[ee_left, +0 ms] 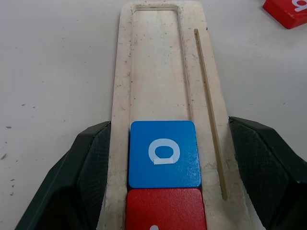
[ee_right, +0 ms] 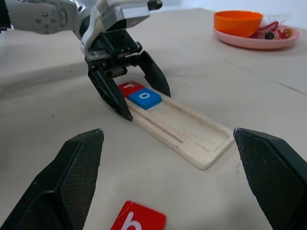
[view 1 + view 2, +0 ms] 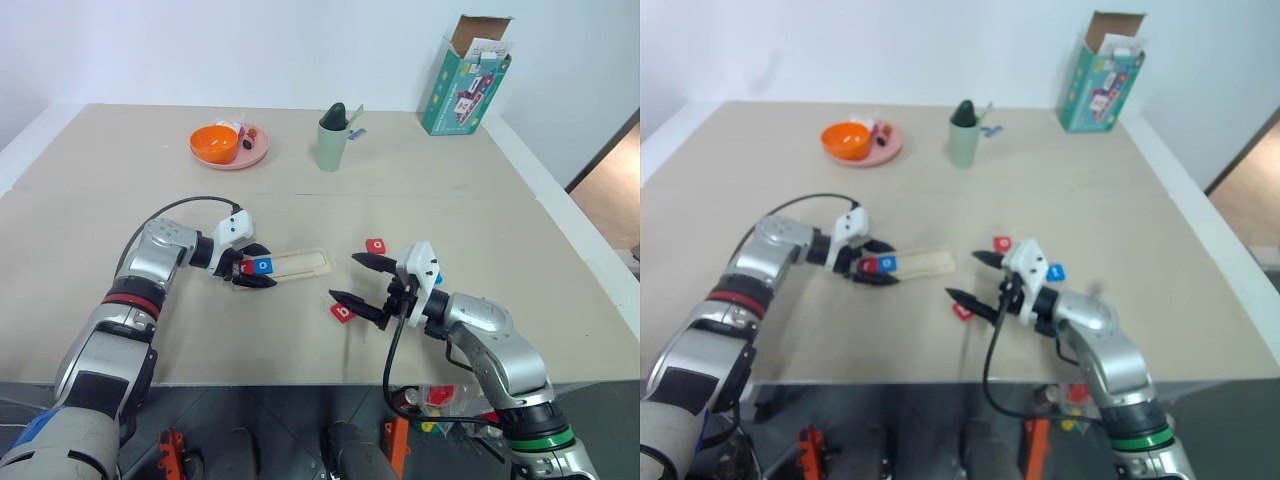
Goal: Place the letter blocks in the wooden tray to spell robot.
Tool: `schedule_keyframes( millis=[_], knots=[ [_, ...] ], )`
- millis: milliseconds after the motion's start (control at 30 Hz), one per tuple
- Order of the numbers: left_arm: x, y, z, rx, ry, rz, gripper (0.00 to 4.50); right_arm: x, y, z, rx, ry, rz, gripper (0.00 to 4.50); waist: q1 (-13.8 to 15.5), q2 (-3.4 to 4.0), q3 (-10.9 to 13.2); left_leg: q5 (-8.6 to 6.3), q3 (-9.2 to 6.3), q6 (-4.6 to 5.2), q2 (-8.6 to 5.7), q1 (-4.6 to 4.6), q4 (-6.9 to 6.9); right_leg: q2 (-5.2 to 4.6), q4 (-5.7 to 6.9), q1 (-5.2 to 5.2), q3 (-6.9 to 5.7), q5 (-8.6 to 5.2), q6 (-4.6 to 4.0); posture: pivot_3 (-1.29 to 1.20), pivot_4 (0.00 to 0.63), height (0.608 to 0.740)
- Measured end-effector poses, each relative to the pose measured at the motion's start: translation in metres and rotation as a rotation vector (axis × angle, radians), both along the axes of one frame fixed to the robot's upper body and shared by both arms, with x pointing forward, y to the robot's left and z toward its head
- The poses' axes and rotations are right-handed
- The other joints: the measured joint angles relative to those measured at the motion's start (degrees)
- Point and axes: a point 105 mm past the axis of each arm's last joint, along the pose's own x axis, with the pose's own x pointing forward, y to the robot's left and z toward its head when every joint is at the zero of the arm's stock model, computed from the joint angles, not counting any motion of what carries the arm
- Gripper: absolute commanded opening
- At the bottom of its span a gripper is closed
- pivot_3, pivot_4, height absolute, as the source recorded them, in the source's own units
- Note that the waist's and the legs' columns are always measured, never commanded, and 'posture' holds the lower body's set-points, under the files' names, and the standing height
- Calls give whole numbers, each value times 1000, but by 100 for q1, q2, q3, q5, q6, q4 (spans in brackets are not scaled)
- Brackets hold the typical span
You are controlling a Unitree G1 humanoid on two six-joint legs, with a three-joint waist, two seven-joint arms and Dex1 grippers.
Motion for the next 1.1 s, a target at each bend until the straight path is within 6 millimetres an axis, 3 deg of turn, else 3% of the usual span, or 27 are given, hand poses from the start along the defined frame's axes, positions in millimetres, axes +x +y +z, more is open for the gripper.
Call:
schedule_keyframes(
  millis=[267, 467, 600, 1100],
  knots=[
    [-4, 0, 2, 19, -31, -21, 3188, -1, -1, -2, -1, 5, -3, 4500, -5, 0, 0, 0, 0, 0, 1, 2, -2, 0, 4, -1, 2, 0, 0, 0, 150, 740],
    [-35, -12, -1, 58, -23, -152, 3188, -1, -1, -1, -3, 2, -2, 4500, -1, 0, 0, 0, -1, 0, 4, 1, -7, 0, 6, -4, -2, -3, -3, 0, 150, 740],
    [-42, -15, -1, 74, -22, -173, 3188, -1, 0, -1, -3, 2, -1, 4500, -1, 0, 0, 2, -1, -3, 3, 4, -1, 1, 10, -2, 0, -1, -5, 0, 150, 740],
    [-33, 2, -4, 94, -46, -175, 3188, -4, -1, -5, -8, 15, 3, 4500, -8, 0, 0, 12, 0, 6, 3, 30, 3, 8, 53, -1, 4, -9, -28, 0, 150, 740]
  ],
)
